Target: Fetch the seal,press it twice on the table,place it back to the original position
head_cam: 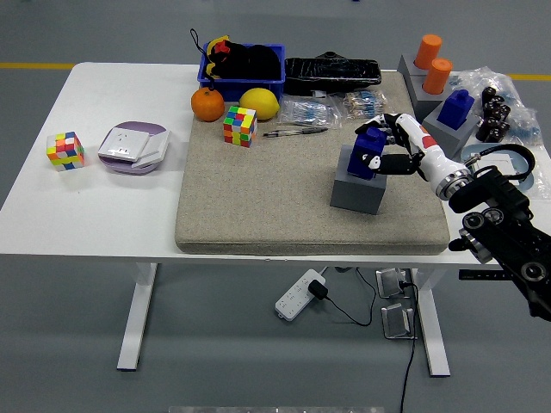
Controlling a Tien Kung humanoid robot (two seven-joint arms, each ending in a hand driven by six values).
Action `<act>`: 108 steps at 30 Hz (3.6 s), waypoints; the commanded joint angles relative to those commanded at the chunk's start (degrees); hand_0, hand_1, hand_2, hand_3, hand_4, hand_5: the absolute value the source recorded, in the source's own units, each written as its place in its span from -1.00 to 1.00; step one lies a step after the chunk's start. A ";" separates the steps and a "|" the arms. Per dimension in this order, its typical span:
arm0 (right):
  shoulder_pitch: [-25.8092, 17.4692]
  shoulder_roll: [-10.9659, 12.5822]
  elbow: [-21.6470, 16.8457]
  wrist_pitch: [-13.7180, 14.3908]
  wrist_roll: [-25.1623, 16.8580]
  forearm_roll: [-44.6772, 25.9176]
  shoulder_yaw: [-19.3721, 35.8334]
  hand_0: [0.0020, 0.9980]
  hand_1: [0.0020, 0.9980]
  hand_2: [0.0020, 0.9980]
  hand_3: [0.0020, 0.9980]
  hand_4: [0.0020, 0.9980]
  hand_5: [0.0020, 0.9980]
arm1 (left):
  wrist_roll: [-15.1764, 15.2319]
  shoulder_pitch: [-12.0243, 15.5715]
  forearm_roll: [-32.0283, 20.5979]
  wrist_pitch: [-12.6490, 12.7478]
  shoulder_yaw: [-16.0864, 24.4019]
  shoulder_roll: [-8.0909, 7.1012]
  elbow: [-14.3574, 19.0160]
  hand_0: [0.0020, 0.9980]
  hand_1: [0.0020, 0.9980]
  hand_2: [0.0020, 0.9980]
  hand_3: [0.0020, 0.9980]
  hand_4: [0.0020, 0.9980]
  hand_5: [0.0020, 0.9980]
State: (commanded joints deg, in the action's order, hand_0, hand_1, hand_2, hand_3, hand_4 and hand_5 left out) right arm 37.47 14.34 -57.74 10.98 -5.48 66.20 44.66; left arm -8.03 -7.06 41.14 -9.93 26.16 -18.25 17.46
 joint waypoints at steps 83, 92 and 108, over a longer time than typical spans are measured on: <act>11.37 3.64 4.70 -3.79 0.19 -2.63 -14.18 0.18 -0.12 -0.13 -0.08 0.23 -1.00 | 0.04 -0.77 -0.05 -0.22 0.19 0.23 -0.01 0.66 0.59 0.52 0.63 0.50 -0.38; 11.32 3.75 5.15 -3.70 0.03 -2.47 -14.53 0.18 -0.12 -0.13 -0.08 0.23 -1.00 | 0.03 -0.84 -0.01 -0.24 0.04 0.26 -0.04 0.65 0.59 0.53 0.63 0.50 -0.38; 10.84 3.66 5.34 -3.52 -0.40 -2.67 -15.36 0.17 -0.12 -0.13 -0.08 0.21 -1.00 | 0.04 -0.79 0.02 -0.24 -0.04 0.33 -0.01 0.66 0.60 0.53 0.63 0.50 -0.38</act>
State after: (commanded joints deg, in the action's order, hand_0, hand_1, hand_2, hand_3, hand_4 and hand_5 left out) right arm 48.31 18.00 -52.40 7.45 -5.87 63.53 29.30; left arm -7.99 -7.85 41.16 -10.17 26.12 -17.92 17.45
